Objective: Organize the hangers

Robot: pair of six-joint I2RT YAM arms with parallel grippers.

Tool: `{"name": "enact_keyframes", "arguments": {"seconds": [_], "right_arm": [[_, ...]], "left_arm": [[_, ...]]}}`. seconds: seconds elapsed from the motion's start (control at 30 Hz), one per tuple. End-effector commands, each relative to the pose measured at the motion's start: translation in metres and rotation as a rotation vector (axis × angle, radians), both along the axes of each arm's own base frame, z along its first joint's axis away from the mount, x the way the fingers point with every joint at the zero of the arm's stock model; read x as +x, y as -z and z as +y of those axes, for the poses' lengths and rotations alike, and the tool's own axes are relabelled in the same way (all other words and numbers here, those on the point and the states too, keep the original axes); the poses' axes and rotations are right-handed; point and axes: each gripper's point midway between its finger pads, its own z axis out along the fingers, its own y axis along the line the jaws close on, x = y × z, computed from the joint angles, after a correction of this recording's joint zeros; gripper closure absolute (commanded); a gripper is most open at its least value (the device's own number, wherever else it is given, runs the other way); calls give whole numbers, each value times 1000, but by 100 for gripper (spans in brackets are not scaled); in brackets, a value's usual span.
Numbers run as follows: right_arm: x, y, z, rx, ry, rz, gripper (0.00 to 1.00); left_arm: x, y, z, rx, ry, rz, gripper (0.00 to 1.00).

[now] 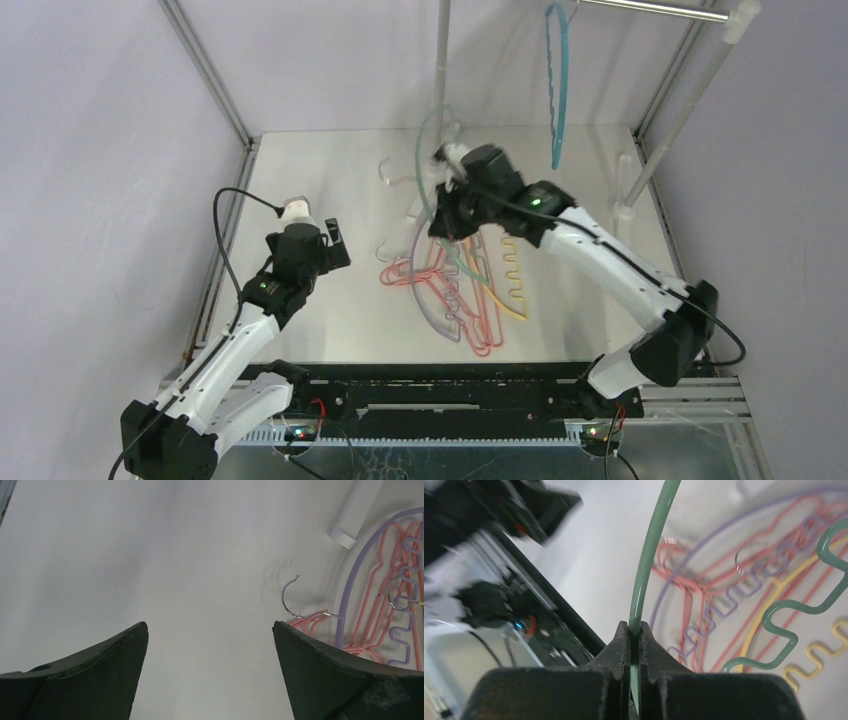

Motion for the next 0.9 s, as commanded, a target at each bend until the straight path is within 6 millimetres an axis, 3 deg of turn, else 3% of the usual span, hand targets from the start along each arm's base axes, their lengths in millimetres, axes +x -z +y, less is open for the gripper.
{"name": "enact_keyframes", "arguments": {"seconds": [0.0,0.1,0.2,0.57,0.73,0.87], "right_arm": [[17,-109,-14,301,79,-73,100],[28,-167,-26,496,123,-111,100],[42,-204,-36,646,163,-144,100],[131,-260,-49,951,246,-238,100],[162,-282,-60,993,277,-296,100],[173,-295,-66,1038,272,-313,100]], "left_arm": [[8,-17,-2,-14,-10,-50,1],[8,-17,-4,-17,-2,-47,0],[9,-17,-4,-12,3,-42,0],[10,-21,-6,1,26,-38,0],[5,-13,-2,22,19,-19,1],[4,-9,-1,20,15,-12,1]]}}
